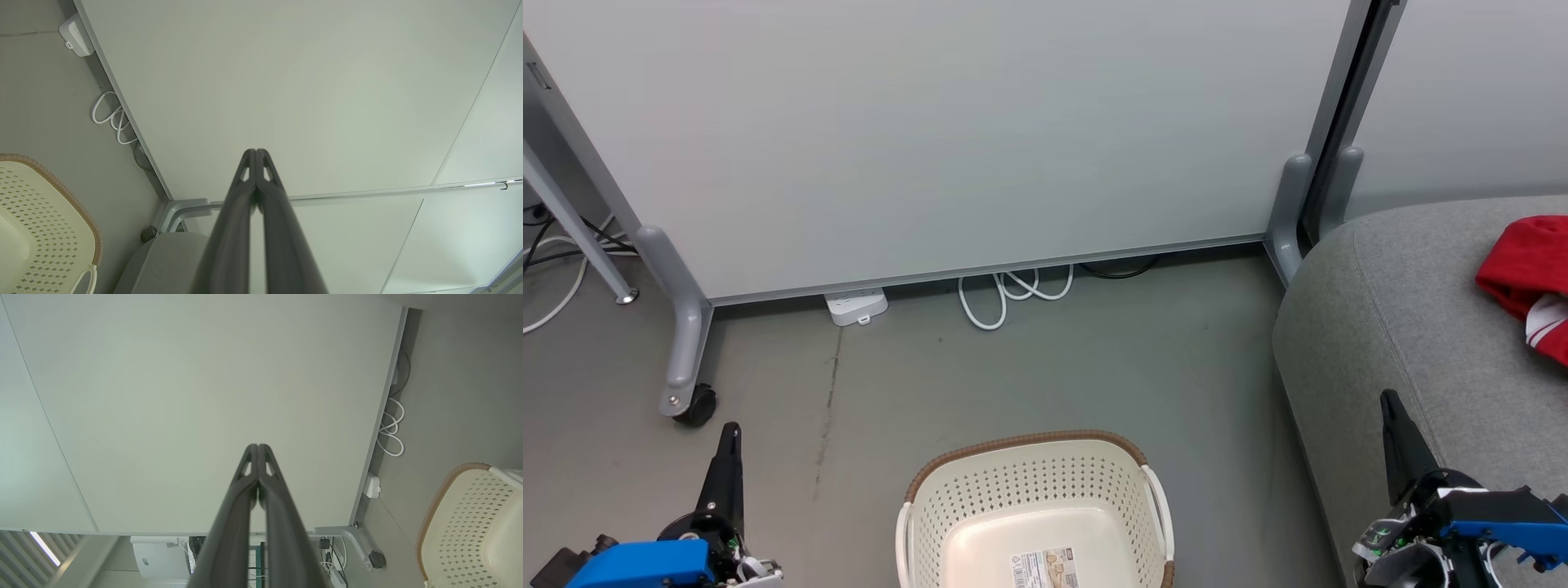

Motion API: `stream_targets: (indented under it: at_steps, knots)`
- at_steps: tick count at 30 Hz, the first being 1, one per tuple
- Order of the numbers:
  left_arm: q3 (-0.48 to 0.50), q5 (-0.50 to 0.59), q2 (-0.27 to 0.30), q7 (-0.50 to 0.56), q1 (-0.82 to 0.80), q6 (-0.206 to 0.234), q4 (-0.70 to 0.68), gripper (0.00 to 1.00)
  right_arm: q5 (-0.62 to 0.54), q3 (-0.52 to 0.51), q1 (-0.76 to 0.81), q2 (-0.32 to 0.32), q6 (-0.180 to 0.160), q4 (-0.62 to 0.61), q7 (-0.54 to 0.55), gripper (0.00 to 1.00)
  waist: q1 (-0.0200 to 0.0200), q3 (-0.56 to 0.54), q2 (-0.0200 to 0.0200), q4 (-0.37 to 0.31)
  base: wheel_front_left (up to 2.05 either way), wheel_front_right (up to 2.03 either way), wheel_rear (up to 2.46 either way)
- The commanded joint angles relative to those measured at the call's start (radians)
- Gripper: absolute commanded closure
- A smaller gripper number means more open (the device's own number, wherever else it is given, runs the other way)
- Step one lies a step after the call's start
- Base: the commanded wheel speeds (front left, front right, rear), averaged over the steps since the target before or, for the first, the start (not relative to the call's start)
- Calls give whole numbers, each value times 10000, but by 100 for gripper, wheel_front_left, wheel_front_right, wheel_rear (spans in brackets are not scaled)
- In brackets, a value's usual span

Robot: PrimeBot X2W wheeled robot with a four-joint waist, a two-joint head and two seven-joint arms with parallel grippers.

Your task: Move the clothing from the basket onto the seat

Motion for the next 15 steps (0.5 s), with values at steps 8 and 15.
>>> stream_targets:
  at_steps: [8, 15]
  knots:
    - [105, -532, 63, 159, -165, -75, 3, 100, 572, -41, -175, 40, 0, 18, 153, 100, 0, 26, -1, -25, 0, 0, 0]
    - [101, -533, 63, 158, -161, -75, 2, 100, 561, -38, -173, 40, 0, 17, 152, 100, 0, 26, -1, -25, 0, 0, 0]
